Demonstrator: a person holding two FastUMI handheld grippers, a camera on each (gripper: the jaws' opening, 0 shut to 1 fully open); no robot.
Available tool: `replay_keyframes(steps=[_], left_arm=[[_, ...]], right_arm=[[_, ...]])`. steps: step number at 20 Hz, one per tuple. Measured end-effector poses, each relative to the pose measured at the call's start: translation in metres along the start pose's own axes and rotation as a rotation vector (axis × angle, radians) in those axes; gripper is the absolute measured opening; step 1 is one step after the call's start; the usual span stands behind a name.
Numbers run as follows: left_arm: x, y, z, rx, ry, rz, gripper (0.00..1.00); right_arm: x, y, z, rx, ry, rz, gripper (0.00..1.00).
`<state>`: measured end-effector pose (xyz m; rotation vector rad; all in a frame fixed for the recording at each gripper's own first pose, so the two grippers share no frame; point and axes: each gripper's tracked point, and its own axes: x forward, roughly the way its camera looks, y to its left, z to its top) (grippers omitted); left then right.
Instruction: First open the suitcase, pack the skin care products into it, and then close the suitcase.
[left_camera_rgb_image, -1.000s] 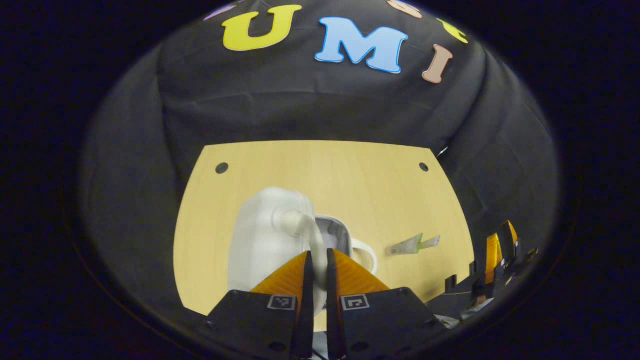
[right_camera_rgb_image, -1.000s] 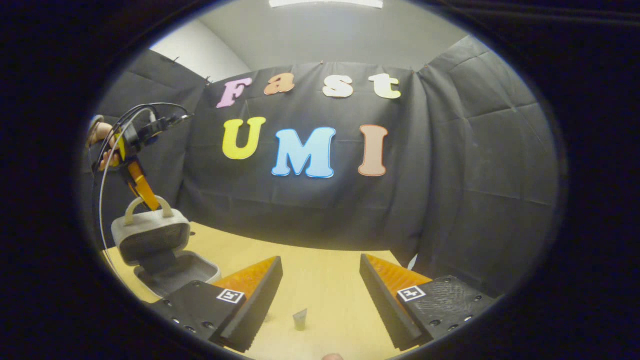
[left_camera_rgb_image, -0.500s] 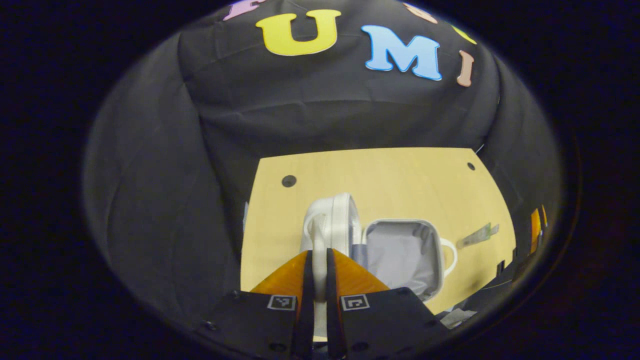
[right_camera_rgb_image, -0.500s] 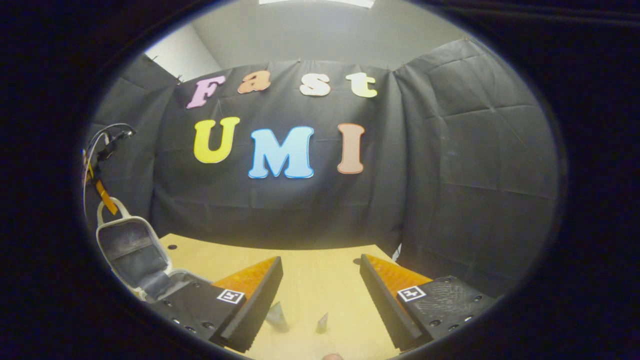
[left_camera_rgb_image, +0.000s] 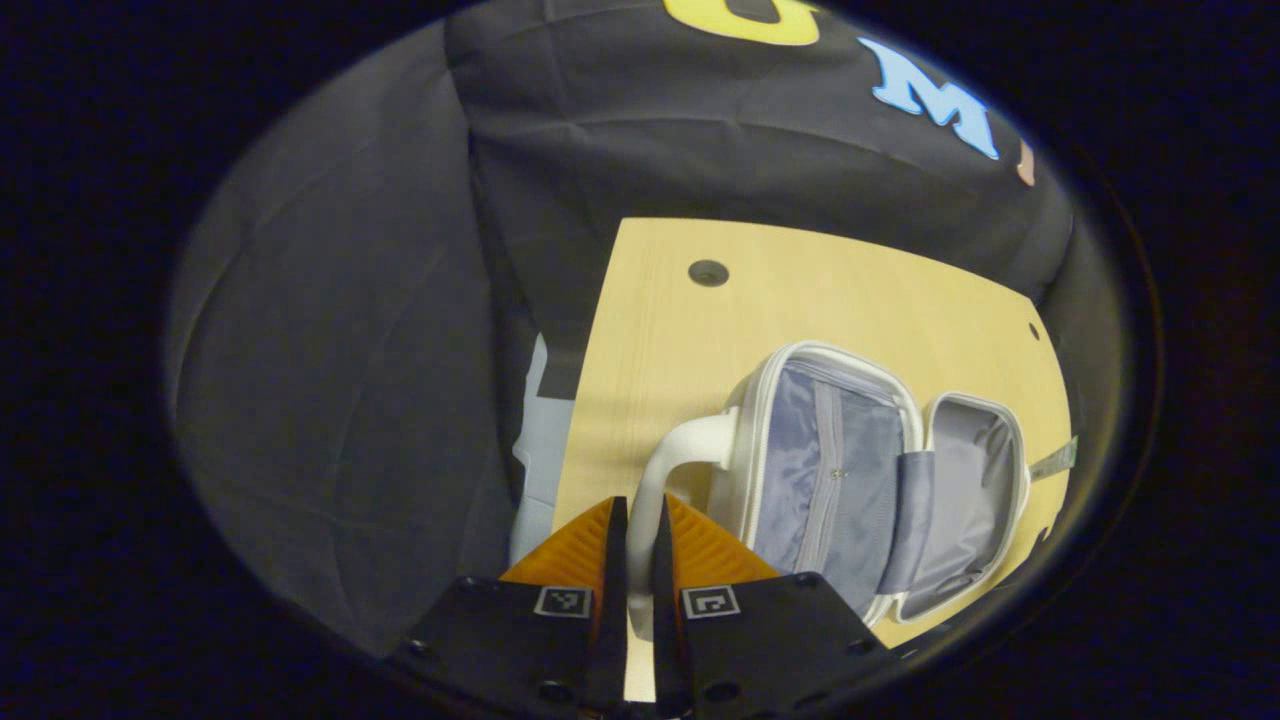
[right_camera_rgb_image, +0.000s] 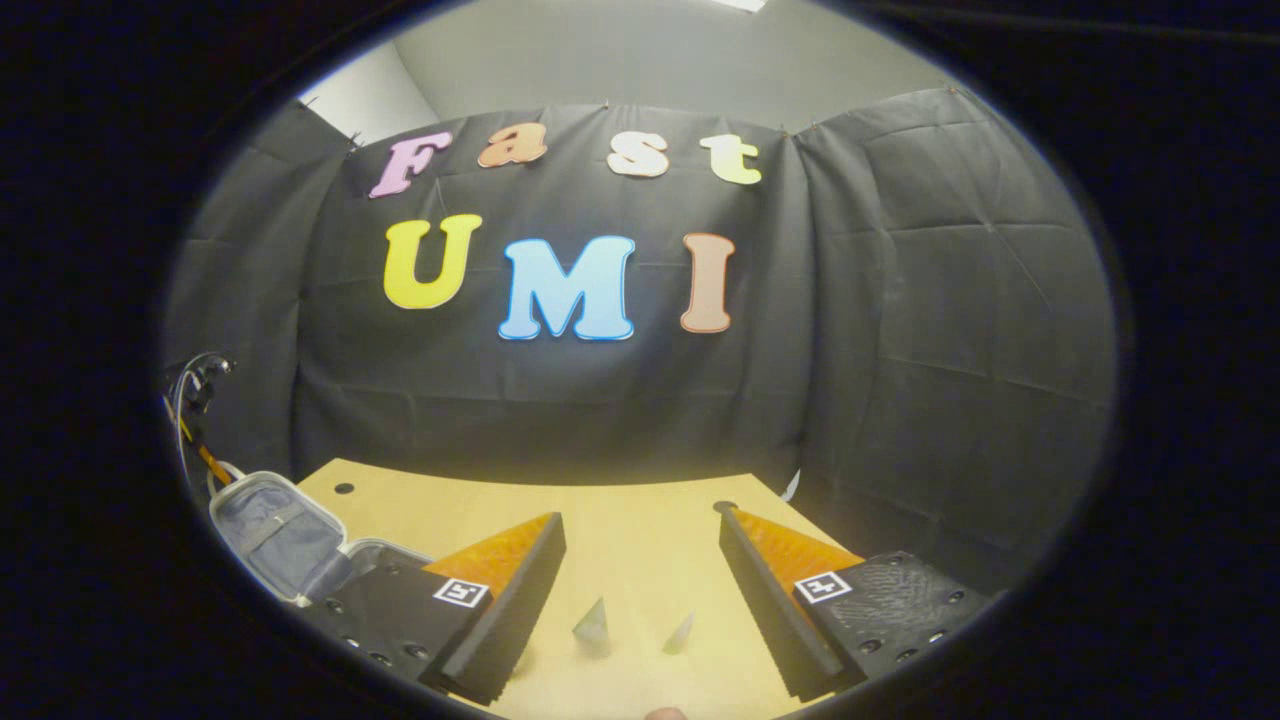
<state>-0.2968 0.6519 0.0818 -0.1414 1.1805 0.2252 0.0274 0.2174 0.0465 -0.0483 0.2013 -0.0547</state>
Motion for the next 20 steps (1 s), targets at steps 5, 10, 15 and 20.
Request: replay_keyframes(steps=[5, 10, 15, 20], left_arm=[[0.047, 0.016, -0.03, -0.005, 0.023, -0.02, 0.19], [0.074, 0.018, -0.04, -0.016, -0.01, -0.003, 0.19], [0.065, 0.022, -0.036, -0.125, -0.128, 0.022, 0.58], [0.008, 0.024, -0.01, -0.162, -0.339, 0.092, 0.95]], right_arm=[[0.0, 0.023, 0.002, -0.026, 0.007, 0.02, 0.94], [-0.005, 0.033, 0.01, -0.038, 0.008, 0.031, 0.94], [-0.013, 0.027, 0.016, -0.057, -0.015, 0.032, 0.94], [-0.014, 0.024, 0.01, -0.038, -0.02, 0.072, 0.94]])
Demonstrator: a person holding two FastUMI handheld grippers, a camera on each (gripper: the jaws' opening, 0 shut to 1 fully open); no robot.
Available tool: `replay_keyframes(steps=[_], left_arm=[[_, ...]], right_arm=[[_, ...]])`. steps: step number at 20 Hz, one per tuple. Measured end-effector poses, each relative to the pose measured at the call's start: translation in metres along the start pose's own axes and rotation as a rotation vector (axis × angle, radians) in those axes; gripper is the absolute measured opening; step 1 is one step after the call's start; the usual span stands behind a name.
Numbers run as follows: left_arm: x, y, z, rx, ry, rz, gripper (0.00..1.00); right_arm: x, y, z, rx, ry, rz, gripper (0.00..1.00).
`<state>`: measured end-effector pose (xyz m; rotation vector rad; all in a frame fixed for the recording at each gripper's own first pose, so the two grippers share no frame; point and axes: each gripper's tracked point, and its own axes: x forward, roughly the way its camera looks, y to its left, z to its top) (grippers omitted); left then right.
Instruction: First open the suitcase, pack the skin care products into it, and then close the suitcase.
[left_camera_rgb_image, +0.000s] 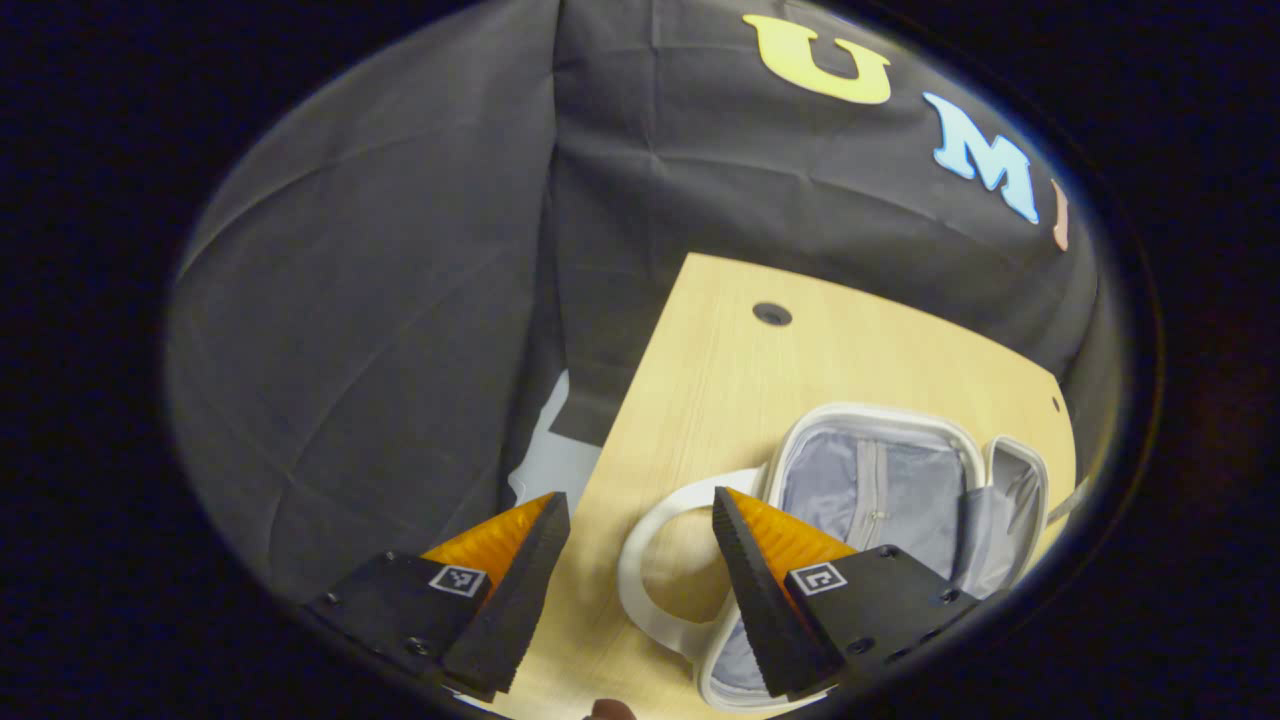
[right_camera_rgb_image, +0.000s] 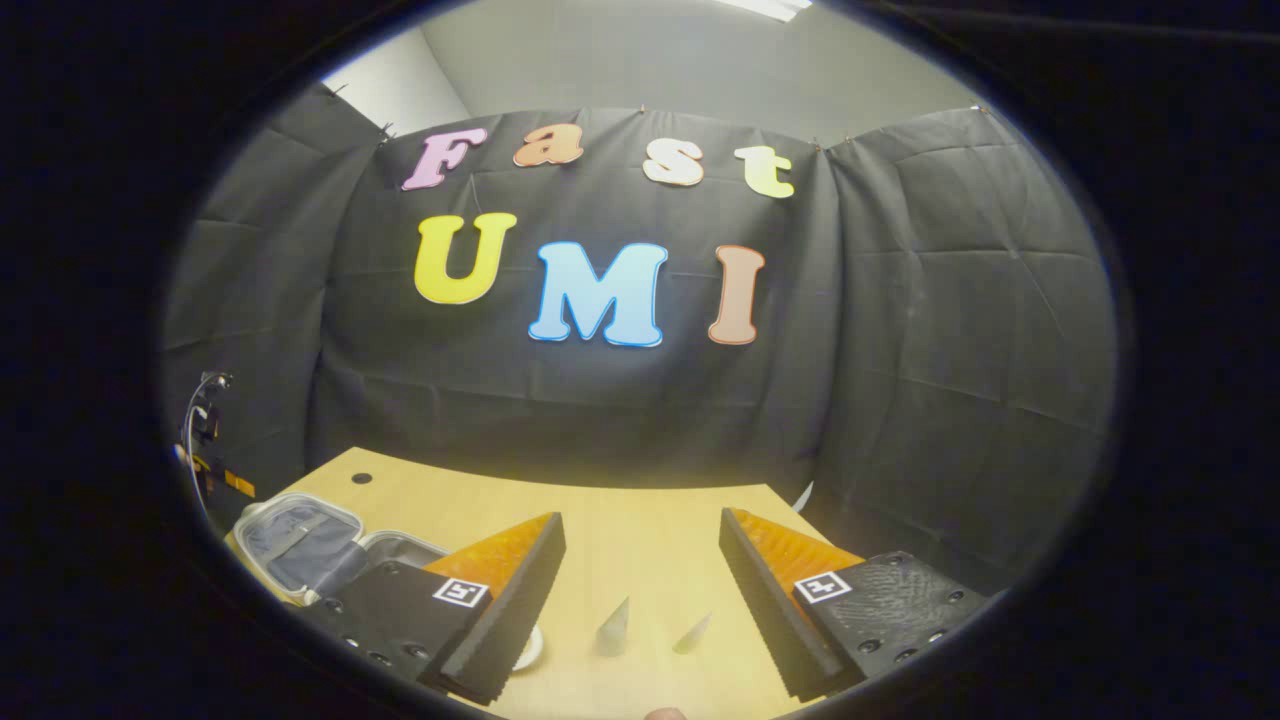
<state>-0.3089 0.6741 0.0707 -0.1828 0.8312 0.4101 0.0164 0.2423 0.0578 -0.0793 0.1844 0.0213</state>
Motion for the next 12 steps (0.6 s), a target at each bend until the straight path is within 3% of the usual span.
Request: replay_keyframes(steps=[4, 12], left_arm=[[-0.051, -0.043, 0.044, 0.002, -0.213, -0.02, 0.94], [-0.141, -0.226, 0.058, -0.017, -0.484, -0.241, 0.93]], right_arm=[[0.001, -0.013, -0.005, -0.015, -0.017, 0.031, 0.94], [0.009, -0.058, -0.021, 0.021, -0.005, 0.072, 0.94]])
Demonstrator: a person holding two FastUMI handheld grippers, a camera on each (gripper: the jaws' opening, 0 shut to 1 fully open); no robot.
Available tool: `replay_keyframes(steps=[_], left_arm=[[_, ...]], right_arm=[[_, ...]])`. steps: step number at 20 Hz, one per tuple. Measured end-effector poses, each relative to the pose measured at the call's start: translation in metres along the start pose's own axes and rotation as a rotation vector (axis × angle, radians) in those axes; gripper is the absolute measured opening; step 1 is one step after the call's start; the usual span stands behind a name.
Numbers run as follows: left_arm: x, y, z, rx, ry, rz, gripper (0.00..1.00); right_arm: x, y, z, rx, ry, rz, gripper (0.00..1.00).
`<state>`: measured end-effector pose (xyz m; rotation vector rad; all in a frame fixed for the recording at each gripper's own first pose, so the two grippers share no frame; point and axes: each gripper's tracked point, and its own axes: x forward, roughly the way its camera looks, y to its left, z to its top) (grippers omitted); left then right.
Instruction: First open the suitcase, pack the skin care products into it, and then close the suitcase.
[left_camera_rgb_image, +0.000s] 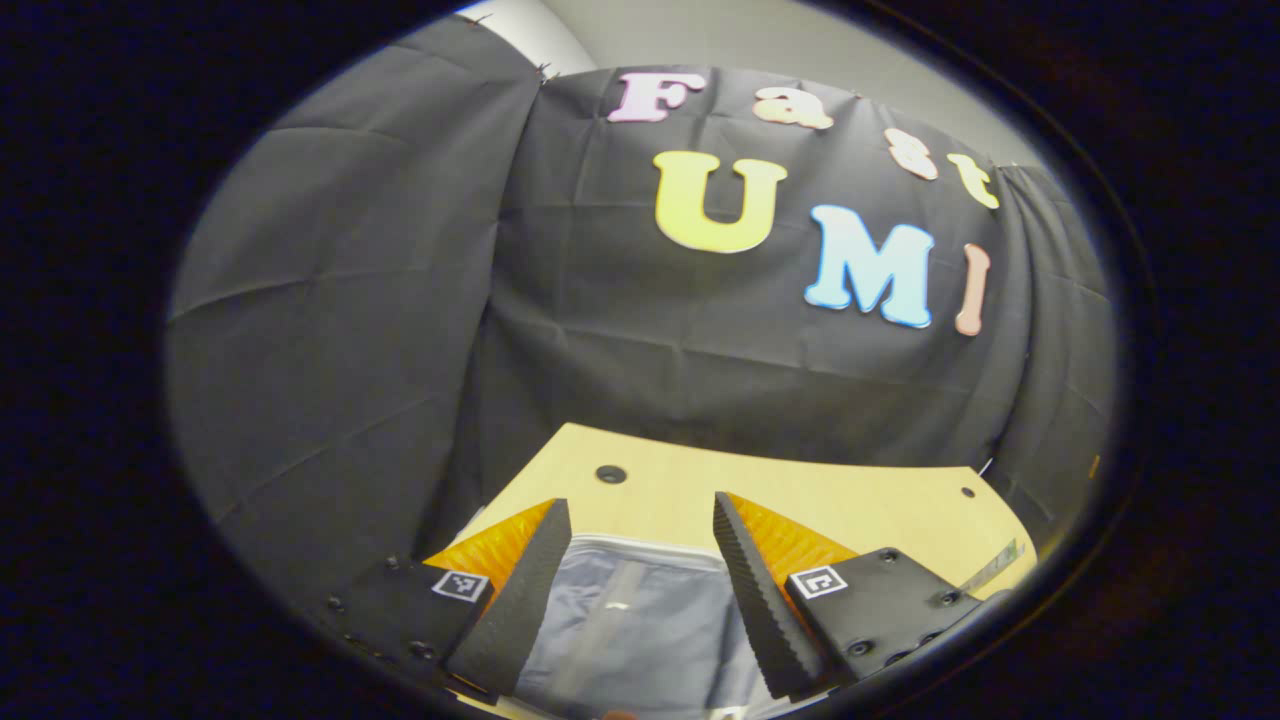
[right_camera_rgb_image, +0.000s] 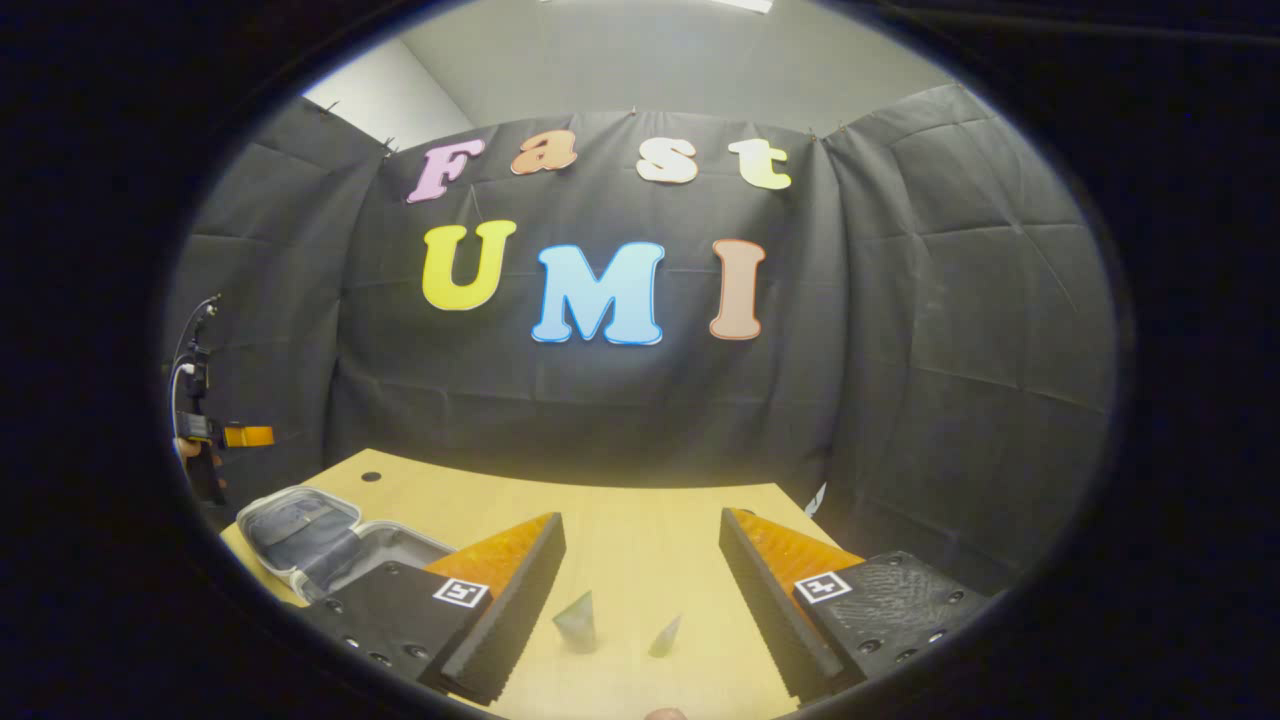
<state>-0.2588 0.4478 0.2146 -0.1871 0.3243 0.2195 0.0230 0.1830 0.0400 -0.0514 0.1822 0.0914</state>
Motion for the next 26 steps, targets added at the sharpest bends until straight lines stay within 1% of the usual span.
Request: replay_keyframes(steps=[3, 5, 8, 12, 15, 17, 21, 23, 26], left_arm=[[-0.012, -0.085, -0.014, 0.005, -0.023, -0.077, 0.93], [-0.011, -0.143, -0.023, 0.038, -0.041, -0.128, 0.94], [-0.011, -0.23, -0.045, 0.094, -0.05, -0.198, 0.94], [-0.014, -0.329, -0.08, 0.117, -0.038, -0.294, 0.93], [-0.019, -0.395, -0.107, 0.132, -0.012, -0.367, 0.93], [-0.02, -0.434, -0.12, 0.133, -0.006, -0.412, 0.94], [-0.025, -0.498, -0.149, 0.11, -0.002, -0.495, 0.94], [-0.02, -0.518, -0.175, 0.113, 0.015, -0.506, 0.93], [-0.004, -0.526, -0.232, 0.107, 0.091, -0.491, 0.93]], right_arm=[[0.005, -0.015, -0.012, 0.002, 0.016, 0.02, 0.94], [0.008, -0.024, -0.022, -0.002, 0.033, 0.027, 0.94], [0.009, -0.033, -0.033, -0.012, 0.053, 0.058, 0.94], [0.011, -0.051, -0.048, -0.04, 0.076, 0.084, 0.94], [0.015, -0.062, -0.058, -0.047, 0.097, 0.109, 0.94], [0.018, -0.068, -0.063, -0.042, 0.11, 0.126, 0.94], [0.021, -0.083, -0.076, -0.029, 0.135, 0.141, 0.94], [0.02, -0.088, -0.083, -0.027, 0.151, 0.151, 0.94], [0.018, -0.093, -0.09, -0.025, 0.161, 0.17, 0.94]])
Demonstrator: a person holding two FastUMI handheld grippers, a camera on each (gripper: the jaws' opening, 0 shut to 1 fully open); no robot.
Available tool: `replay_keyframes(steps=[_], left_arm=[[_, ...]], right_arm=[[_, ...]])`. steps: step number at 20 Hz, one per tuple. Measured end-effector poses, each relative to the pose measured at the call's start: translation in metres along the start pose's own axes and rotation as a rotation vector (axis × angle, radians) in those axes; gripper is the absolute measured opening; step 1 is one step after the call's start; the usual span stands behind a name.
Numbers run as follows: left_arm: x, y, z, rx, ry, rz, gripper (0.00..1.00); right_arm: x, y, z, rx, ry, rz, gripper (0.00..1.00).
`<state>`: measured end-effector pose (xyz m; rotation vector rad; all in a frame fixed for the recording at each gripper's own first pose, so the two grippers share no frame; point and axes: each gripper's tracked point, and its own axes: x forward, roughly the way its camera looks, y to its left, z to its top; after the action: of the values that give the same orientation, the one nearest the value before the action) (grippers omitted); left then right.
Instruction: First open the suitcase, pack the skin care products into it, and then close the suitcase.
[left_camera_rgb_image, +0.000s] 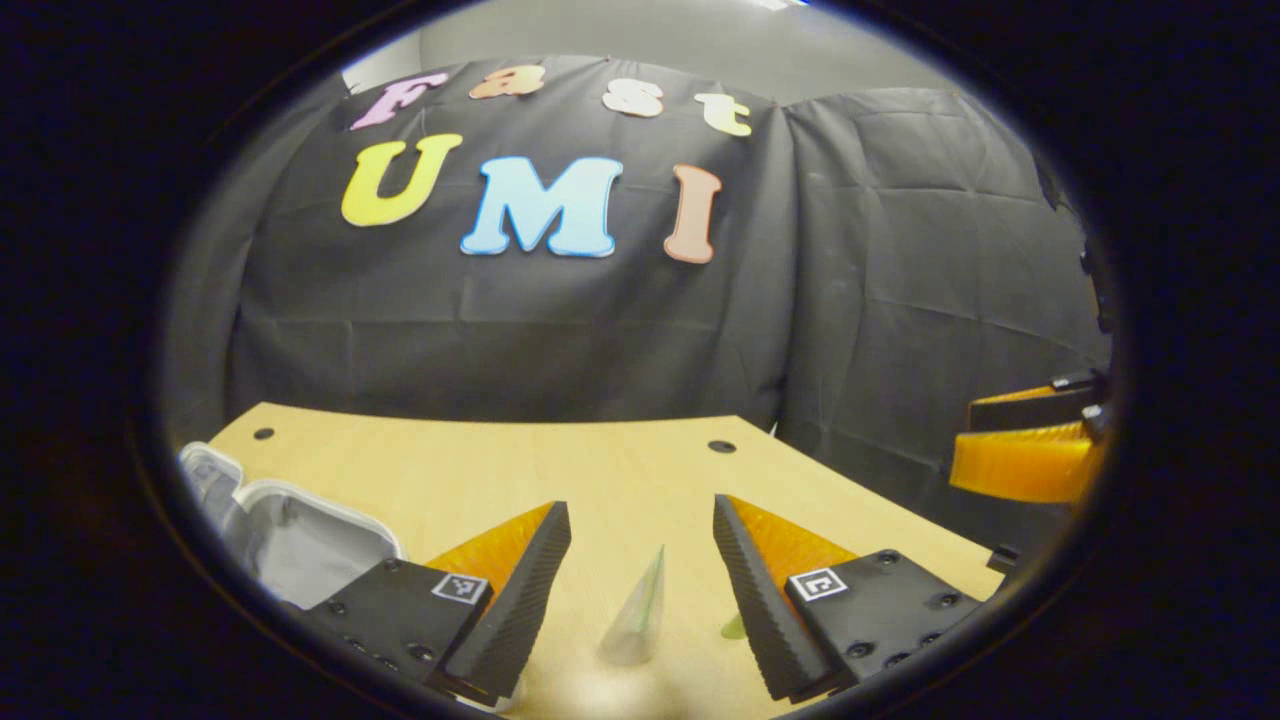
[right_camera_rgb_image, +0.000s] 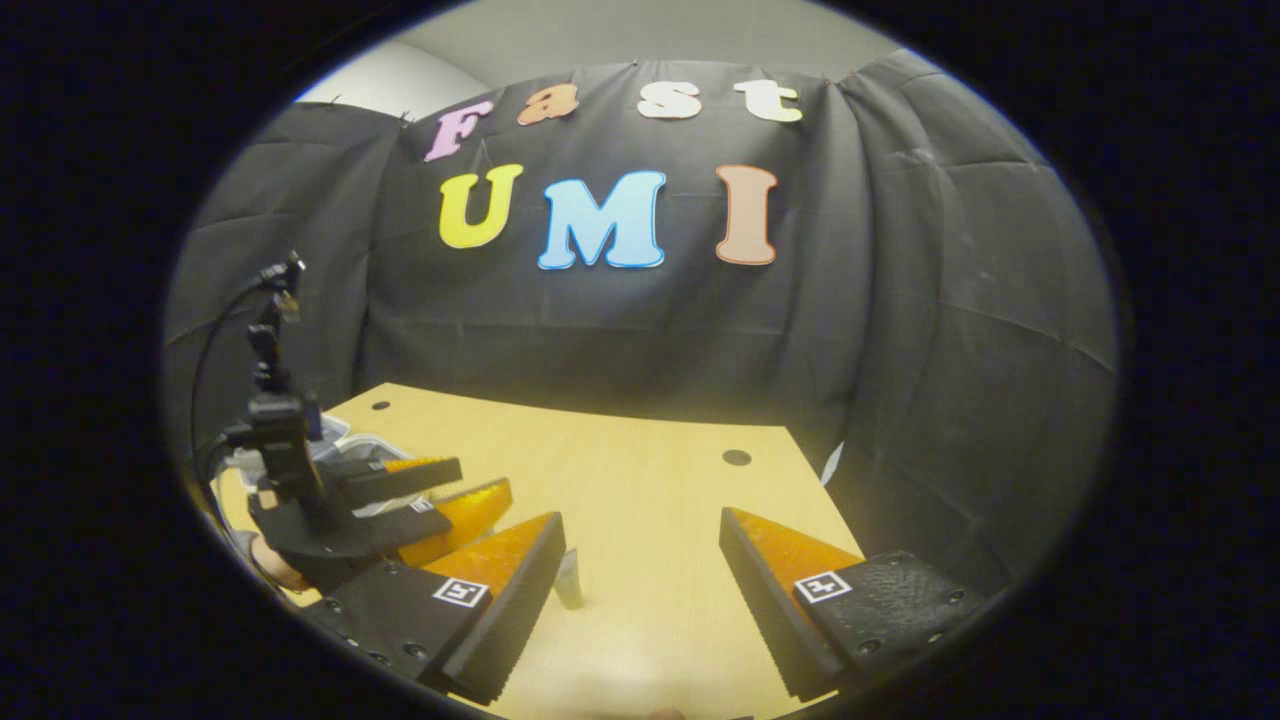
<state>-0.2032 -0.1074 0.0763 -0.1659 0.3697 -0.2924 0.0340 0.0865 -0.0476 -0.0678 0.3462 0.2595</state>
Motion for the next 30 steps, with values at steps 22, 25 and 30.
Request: replay_keyframes(steps=[22, 25, 30], left_arm=[[-0.072, 0.05, 0.007, -0.244, 0.292, 0.119, 0.41], [-0.101, 0.086, 0.021, -0.261, 0.313, 0.167, 0.39], [-0.145, 0.16, 0.019, -0.309, 0.36, 0.239, 0.39]], right_arm=[[0.099, 0.074, -0.111, 0.053, 0.283, 0.19, 0.89], [0.107, 0.078, -0.147, 0.054, 0.369, 0.178, 0.68], [0.103, 0.083, -0.154, 0.145, 0.44, 0.097, 0.28]])
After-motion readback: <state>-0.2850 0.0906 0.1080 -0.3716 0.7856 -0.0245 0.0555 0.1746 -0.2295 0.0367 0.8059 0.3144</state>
